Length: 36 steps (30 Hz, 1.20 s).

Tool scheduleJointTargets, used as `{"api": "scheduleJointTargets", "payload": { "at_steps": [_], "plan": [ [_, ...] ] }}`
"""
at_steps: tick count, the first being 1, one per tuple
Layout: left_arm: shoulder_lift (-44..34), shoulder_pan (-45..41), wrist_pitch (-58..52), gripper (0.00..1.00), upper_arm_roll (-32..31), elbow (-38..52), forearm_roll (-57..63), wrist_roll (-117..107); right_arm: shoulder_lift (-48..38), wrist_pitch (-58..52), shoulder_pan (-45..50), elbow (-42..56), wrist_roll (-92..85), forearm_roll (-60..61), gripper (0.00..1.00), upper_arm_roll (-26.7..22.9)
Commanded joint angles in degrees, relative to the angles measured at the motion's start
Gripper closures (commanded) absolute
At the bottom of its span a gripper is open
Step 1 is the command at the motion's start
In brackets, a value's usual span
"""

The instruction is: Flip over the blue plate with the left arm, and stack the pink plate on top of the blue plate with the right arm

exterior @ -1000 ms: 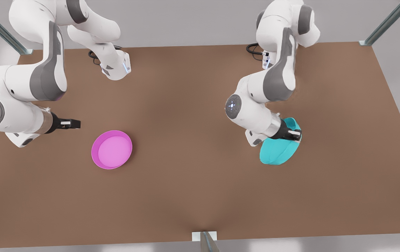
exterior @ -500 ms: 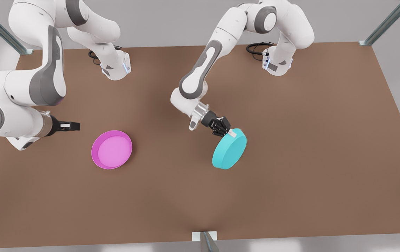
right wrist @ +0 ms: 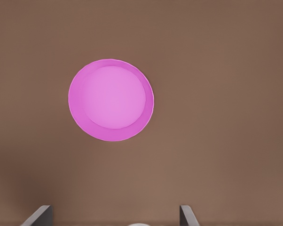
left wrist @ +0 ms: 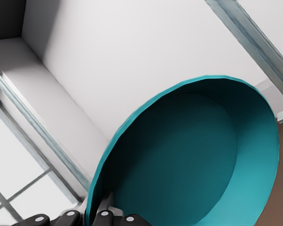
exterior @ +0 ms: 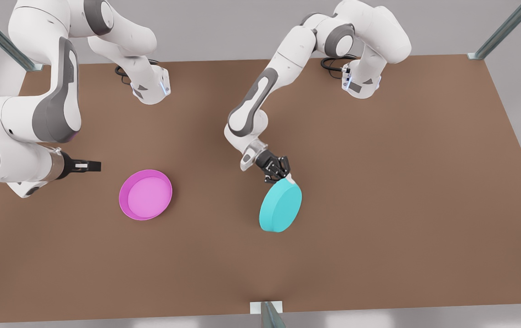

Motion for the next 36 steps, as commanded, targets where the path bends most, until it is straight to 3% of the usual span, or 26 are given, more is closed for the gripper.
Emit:
{"api": "scheduleJointTargets", "payload": {
  "at_steps": [1, 12, 13, 14, 15, 18, 22, 24, 25, 27, 28, 30, 31, 32, 36],
  "plan": [
    [0.14, 0.12, -0.19, 0.79, -0.13, 0.05, 0.94, -35.76, -0.07, -0.05, -0.07, 0.0, -0.03, 0.03, 0.0, 0.0],
    [2.51, 0.12, -1.23, 0.75, -3.38, 0.4, 0.41, -37.34, 0.46, -0.05, -2.08, 0.27, -0.2, 2.4, 0.0, 0.0],
    [2.68, 0.12, -1.77, 0.69, -3.65, 0.4, 0.33, -37.43, 0.81, -0.05, -2.53, 0.44, -0.72, 2.58, 0.0, 0.0],
    [2.69, 0.03, -2.82, 0.46, -4.53, 0.4, 0.41, -37.34, 0.81, -0.05, -2.61, 0.44, -0.9, 2.58, 0.0, 0.0],
    [2.6, -0.06, -2.91, 0.06, -4.97, 0.58, 0.41, -37.16, 0.9, -0.05, -2.62, 0.44, -0.99, 2.58, 0.0, 0.0],
    [3.56, -1.64, -4.84, 0.05, -7.25, 5.67, -5.65, -36.72, 1.16, -0.05, -2.62, 0.44, -0.99, 2.58, 0.0, -0.09],
    [3.39, -1.73, -11.43, 0.01, -21.22, 16.66, -13.65, -37.16, 1.25, -0.05, -3.06, 0.36, -1.34, 2.58, 0.0, 0.0],
    [-0.65, -1.64, -15.65, 0.01, -29.75, 24.99, -25.85, -36.72, 1.25, -0.05, -3.67, 0.0, -3.89, 2.58, 0.0, 0.0],
    [-4.34, -0.68, -16.27, 0.01, -29.84, 30.89, -36.39, -33.49, 1.25, -0.05, -3.67, -0.08, -4.07, 2.58, 0.0, 0.0],
    [-22.87, 12.22, -22.23, 0.02, -29.49, 31.08, -60.56, -7.04, 1.34, -0.05, -4.2, -0.26, -6.35, 2.58, 0.0, 0.0],
    [-31.23, 21.54, -29.7, 0.01, -29.4, 31.08, -64.8, 10.53, 1.34, 0.03, -4.64, -0.26, -8.2, 2.58, 0.0, 0.0],
    [-36.16, 48.52, -33.15, 0.0, -29.14, 31.16, -64.71, 43.58, 1.95, 2.05, -9.55, -3.85, -18.83, 2.32, 0.0, -0.09],
    [-35.72, 59.08, -32.0, 0.0, -28.26, 31.08, -64.45, 60.46, 0.11, 8.46, -12.99, -12.64, -19.18, 2.41, 0.0, 0.0],
    [-35.37, 63.65, -32.35, 0.0, -26.33, 30.37, -64.27, 68.73, -0.42, 12.51, -14.57, -16.6, -21.21, 2.41, 0.0, 0.0],
    [-36.68, 67.35, -32.01, 0.0, -15.78, 24.94, -66.12, 87.55, -1.04, 22.27, -15.98, -28.56, -23.4, 5.92, 0.0, 0.35]
  ]
}}
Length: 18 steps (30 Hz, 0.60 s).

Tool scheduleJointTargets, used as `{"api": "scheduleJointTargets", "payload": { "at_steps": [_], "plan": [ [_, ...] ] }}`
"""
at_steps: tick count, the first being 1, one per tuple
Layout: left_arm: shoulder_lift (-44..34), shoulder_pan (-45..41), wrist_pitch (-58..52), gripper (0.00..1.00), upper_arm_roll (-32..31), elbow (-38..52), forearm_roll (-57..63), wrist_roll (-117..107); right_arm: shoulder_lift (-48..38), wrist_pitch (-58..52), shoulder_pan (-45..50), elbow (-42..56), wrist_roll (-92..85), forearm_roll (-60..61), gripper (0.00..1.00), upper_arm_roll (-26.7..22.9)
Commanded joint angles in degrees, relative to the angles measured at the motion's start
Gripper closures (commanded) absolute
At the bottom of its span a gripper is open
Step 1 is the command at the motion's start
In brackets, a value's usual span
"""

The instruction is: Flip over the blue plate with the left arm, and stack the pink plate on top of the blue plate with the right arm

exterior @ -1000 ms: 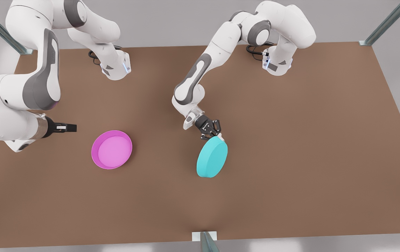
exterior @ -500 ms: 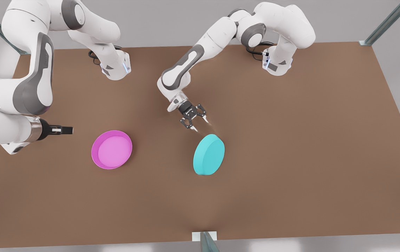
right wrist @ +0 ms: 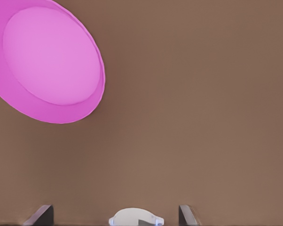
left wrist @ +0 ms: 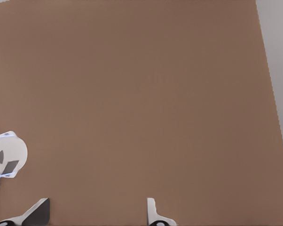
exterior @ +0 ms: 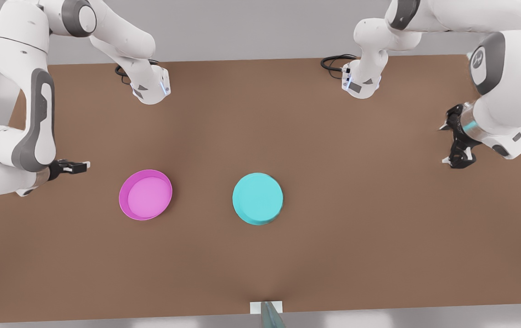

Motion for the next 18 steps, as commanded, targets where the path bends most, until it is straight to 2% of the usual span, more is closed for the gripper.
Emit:
{"api": "scheduleJointTargets", "payload": {
  "at_steps": [1, 2, 4, 5, 9, 12, 18],
  "plan": [
    [-6.97, 3.26, 7.09, 0.0, -3.39, -13.32, -3.84, 75.27, -0.4, 12.57, -0.32, -4.51, -14.45, 3.26, 0.0, 0.03],
    [-8.83, 5.54, 16.42, 0.0, -7.88, -18.62, -2.52, 75.19, -2.06, 15.12, -0.32, -7.49, -14.63, 3.26, 0.0, 0.03],
    [-8.13, 5.38, 12.5, 0.0, -7.54, -17.84, -2.25, 74.83, -5.5, 27.6, -0.32, -16.65, -16.65, 3.44, 0.0, 0.11],
    [-7.69, 5.73, 12.33, 0.0, -6.75, -16.61, -4.53, 72.91, -4.88, 33.76, -1.11, -17.97, -19.28, 7.92, 0.0, 0.03],
    [-8.31, 5.11, 10.39, 0.0, -7.1, -16.26, -5.33, 69.03, -5.5, 48.79, -0.14, -25.26, -22.45, 8.36, 0.0, 0.11],
    [-7.96, 4.94, 9.86, 0.0, -6.93, -16.35, -7.0, 68.51, -1.19, 49.59, -0.32, -25.79, -22.54, 11.25, 0.0, 0.29],
    [-7.87, 4.94, 9.95, 0.0, -6.66, -16.88, -8.67, 69.21, 1.62, 49.32, 0.04, -28.25, -22.63, 16.1, 0.0, 0.38]
  ]
}}
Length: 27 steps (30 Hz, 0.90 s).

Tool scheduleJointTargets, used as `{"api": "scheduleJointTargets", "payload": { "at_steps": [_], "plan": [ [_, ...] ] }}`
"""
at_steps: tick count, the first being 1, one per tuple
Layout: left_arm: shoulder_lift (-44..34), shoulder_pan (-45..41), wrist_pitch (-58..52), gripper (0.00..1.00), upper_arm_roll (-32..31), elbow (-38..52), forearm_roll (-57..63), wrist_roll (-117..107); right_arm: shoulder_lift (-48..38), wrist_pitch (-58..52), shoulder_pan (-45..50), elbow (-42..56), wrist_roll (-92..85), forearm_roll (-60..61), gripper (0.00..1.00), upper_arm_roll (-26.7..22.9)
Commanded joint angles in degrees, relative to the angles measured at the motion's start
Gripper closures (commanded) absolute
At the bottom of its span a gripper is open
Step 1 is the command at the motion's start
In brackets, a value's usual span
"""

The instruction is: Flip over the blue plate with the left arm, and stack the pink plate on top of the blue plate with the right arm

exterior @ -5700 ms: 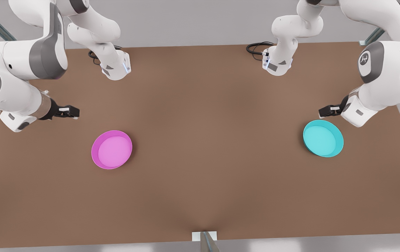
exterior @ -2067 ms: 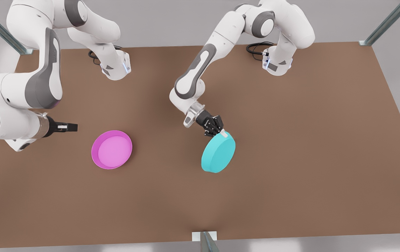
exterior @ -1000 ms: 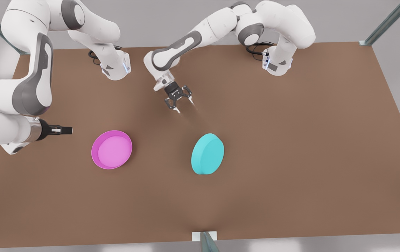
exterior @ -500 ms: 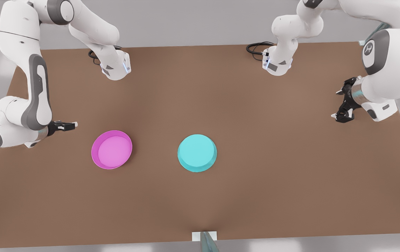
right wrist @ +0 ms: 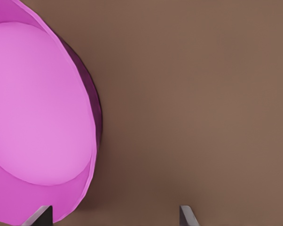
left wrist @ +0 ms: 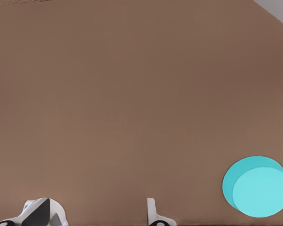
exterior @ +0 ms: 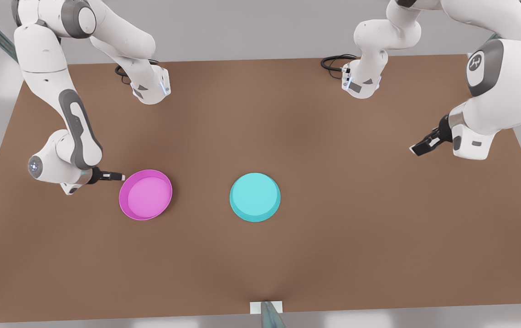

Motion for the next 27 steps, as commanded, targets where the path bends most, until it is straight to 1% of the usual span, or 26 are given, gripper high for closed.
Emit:
{"api": "scheduleJointTargets", "payload": {
  "at_steps": [1, 11, 13, 16, 23, 25, 26, 27],
  "plan": [
    [0.0, -0.03, 0.08, 0.0, 0.05, -0.02, -0.58, 24.83, 0.61, 4.4, 0.03, 0.01, -9.2, 2.35, 0.0, 0.05],
    [0.0, 0.58, 0.16, 0.0, 0.22, 0.06, -0.67, 25.0, 4.92, 6.43, 0.91, 2.56, -9.03, 4.9, 0.0, 1.72],
    [0.0, 0.67, 0.08, 0.0, 2.15, 0.06, -3.48, 25.09, 5.88, 6.43, 1.62, 3.35, -8.76, 4.9, 0.0, 1.72],
    [0.09, 0.58, 0.08, 0.0, 2.15, 0.06, -3.39, 25.35, 7.55, 6.69, 1.62, 4.4, -8.67, 5.78, 0.0, 1.72],
    [-0.09, 0.58, -0.45, 0.0, 2.15, -0.02, -3.48, 26.58, 7.64, 6.51, 2.41, 5.02, -8.67, 5.96, 0.0, 1.72],
    [-0.09, 0.58, -0.54, 0.0, 2.15, -0.11, -3.48, 26.58, 7.64, 6.51, 2.49, 5.02, -9.11, 5.96, 0.29, 1.72],
    [-0.09, 0.58, -0.54, 0.0, 2.15, -0.11, -3.48, 26.58, 7.64, 6.51, 2.49, 5.02, -9.2, 5.96, 0.34, 1.72],
    [0.0, 0.58, -0.54, 0.0, 2.15, -0.11, -3.48, 26.58, 7.73, 6.51, 2.49, 5.11, -9.2, 5.96, 0.37, 1.72]
  ]
}}
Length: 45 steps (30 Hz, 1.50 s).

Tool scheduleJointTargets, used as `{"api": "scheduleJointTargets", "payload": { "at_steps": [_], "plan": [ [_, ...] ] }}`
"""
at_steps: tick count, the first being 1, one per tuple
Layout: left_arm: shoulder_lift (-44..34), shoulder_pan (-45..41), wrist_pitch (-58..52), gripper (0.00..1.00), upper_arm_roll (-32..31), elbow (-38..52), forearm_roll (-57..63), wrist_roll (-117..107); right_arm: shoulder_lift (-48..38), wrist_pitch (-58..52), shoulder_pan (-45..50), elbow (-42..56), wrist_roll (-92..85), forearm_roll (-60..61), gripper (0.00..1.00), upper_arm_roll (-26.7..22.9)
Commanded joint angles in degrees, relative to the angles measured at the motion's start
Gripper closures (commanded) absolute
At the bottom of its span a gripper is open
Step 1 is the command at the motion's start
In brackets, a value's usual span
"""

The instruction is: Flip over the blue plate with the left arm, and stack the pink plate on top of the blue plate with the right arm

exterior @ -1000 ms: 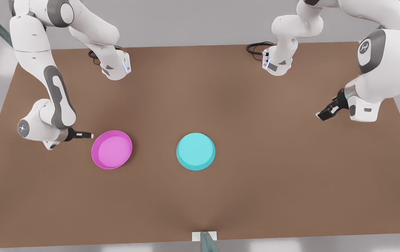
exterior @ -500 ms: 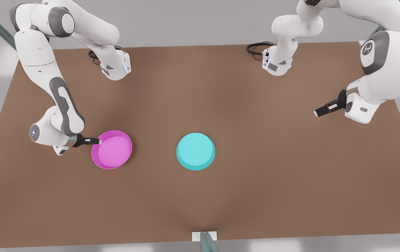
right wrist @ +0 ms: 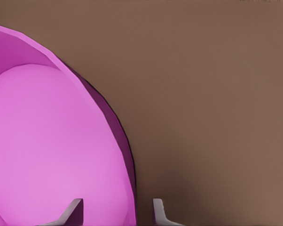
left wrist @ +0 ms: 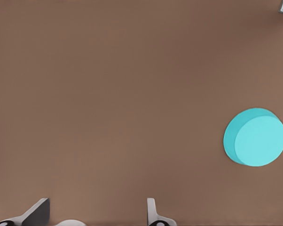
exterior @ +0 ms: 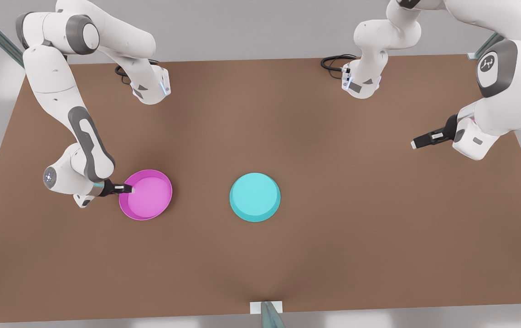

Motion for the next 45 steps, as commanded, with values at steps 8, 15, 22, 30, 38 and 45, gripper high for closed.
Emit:
{"api": "scheduleJointTargets", "payload": {
  "at_steps": [8, 15, 22, 30, 38, 45],
  "plan": [
    [0.0, 0.0, -0.2, 0.0, 0.07, 0.02, -0.01, 6.49, -0.16, -0.36, 0.01, 0.14, -2.38, -0.09, 0.79, 0.0],
    [0.0, -0.09, -0.11, 0.0, -0.02, 0.02, -0.1, 6.49, -3.59, -10.47, 2.47, 2.78, -1.42, 0.08, 0.79, 1.58],
    [0.09, -0.18, -0.29, 0.0, -0.02, 0.02, -0.1, 6.49, -6.67, -14.25, 11.78, 7.61, 13.35, 7.2, 0.79, 11.87],
    [0.09, -0.18, -0.64, 0.0, -0.11, -0.07, -0.1, 6.58, 0.36, -2.03, 27.25, 12.0, 31.89, 7.73, 0.79, 11.78],
    [1.58, 0.0, 5.34, 0.0, -0.02, 0.72, -0.01, 6.58, 7.48, -3.08, 29.01, 21.06, 42.53, 7.38, 0.79, 11.34],
    [2.72, 0.17, 5.51, 0.0, 1.3, 0.72, 0.96, 7.19, 10.56, -3.35, 32.09, 25.27, 42.35, 6.76, 0.79, 8.35]
  ]
}}
